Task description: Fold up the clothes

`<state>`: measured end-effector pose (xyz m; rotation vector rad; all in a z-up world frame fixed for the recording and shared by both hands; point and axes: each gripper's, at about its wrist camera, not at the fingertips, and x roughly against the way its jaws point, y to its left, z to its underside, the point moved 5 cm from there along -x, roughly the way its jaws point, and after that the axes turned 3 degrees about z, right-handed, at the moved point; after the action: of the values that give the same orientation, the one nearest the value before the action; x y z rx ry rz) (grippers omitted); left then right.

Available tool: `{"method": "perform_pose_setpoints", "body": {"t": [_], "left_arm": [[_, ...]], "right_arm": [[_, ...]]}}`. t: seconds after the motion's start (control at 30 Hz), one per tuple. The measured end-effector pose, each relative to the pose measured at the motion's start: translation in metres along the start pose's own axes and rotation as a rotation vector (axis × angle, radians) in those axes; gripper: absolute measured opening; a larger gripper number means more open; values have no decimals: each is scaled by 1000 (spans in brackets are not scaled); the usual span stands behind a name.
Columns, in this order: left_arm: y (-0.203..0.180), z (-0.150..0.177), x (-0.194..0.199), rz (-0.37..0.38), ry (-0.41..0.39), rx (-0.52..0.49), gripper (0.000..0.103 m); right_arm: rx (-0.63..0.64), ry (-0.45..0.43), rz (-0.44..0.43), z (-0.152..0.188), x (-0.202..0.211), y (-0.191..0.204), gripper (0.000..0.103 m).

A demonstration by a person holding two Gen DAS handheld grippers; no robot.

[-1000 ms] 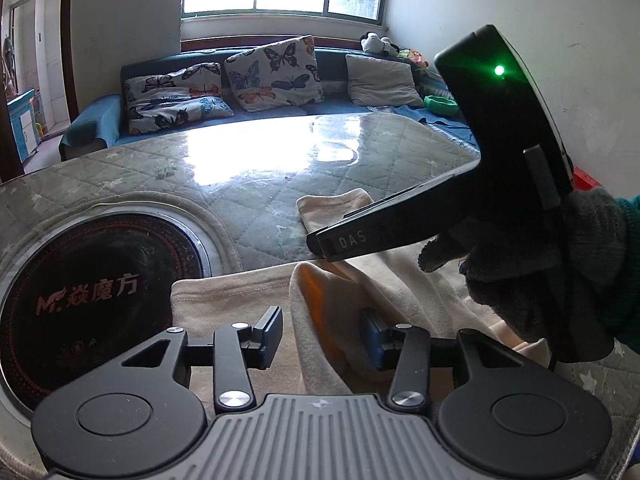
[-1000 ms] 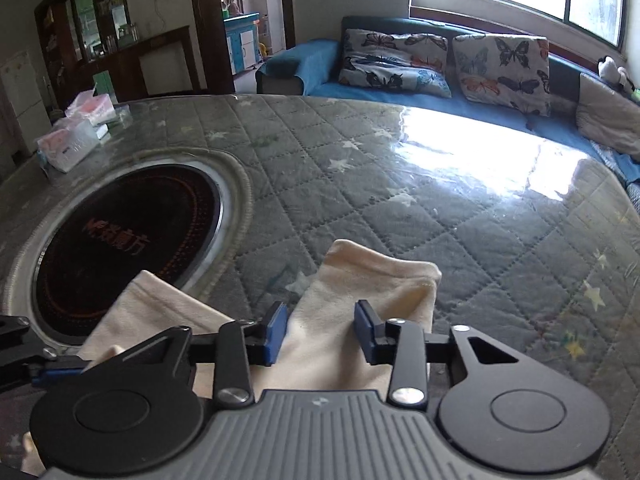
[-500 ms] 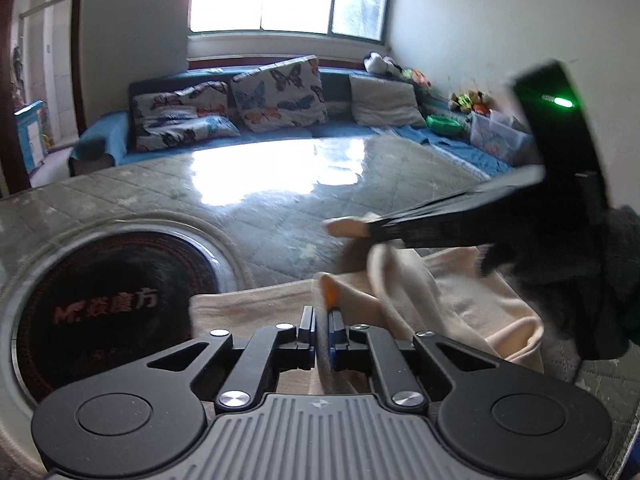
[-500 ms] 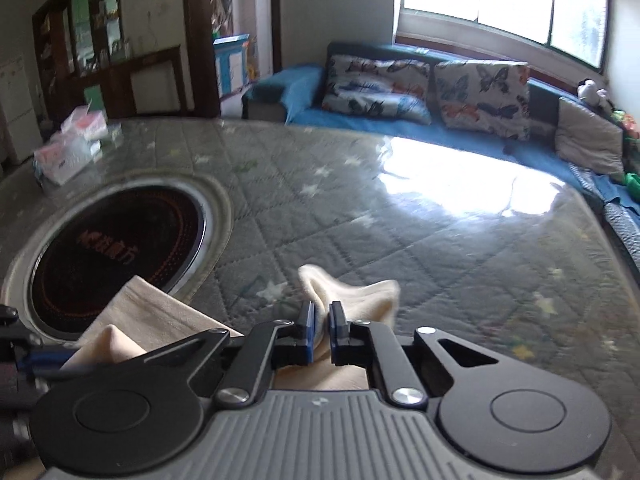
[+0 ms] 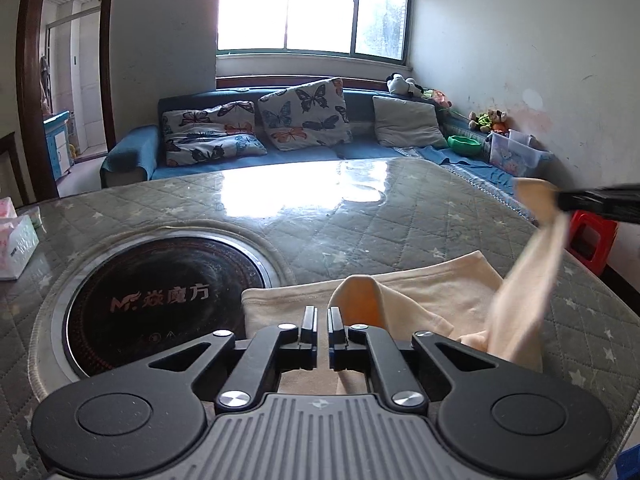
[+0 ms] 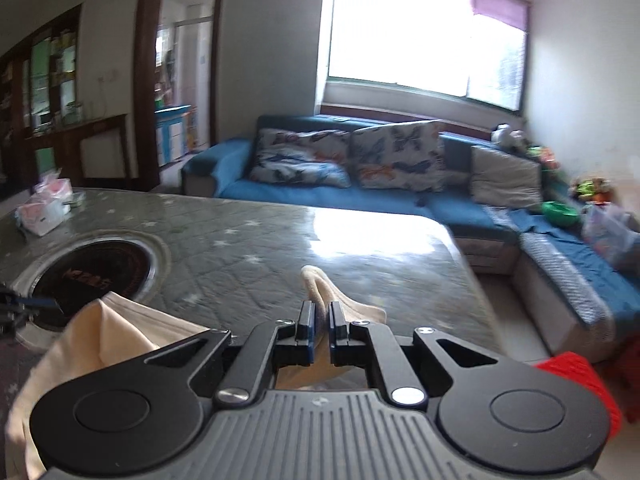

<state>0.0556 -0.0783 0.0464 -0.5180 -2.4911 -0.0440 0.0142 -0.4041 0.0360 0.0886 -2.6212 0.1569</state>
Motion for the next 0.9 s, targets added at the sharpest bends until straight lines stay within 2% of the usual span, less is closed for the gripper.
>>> {"method": "perform_pose_setpoints", "body": {"t": [0.03, 0.13, 0.3, 0.37, 0.4, 0.43, 0.47, 0.57, 0.73, 0.87, 0.9], "left_arm": [[-1, -1, -2, 3, 1, 3, 14], [-3, -5, -13, 11, 12, 8, 46], [-8, -3, -36, 12, 58, 1, 50], [-7, 2, -43, 21, 77, 8, 44], [-7, 4, -46, 27, 87, 12, 34], [-7, 6, -48, 34, 91, 15, 13], [-7, 8, -48, 43, 92, 19, 7], [-6, 8, -38, 36, 57, 24, 3], [7, 4, 2, -16, -35, 81, 3], [22, 7, 49, -93, -121, 125, 3], [26, 10, 62, -118, -143, 139, 3]], "right_arm": [[-5, -7, 18, 4, 10, -8, 6], [-17, 18, 62, 24, 30, -24, 6], [-76, 122, 125, 73, 50, -50, 6], [-100, 172, 150, 93, 52, -59, 6], [-109, 193, 158, 100, 52, -62, 6], [-117, 211, 167, 107, 53, -66, 6], [-124, 217, 178, 114, 55, -68, 6], [-131, 211, 193, 119, 60, -72, 8], [-101, 168, 133, 101, 57, -58, 11], [-59, 186, 64, 102, 37, -36, 25], [-56, 196, 55, 104, 32, -33, 25]]}}
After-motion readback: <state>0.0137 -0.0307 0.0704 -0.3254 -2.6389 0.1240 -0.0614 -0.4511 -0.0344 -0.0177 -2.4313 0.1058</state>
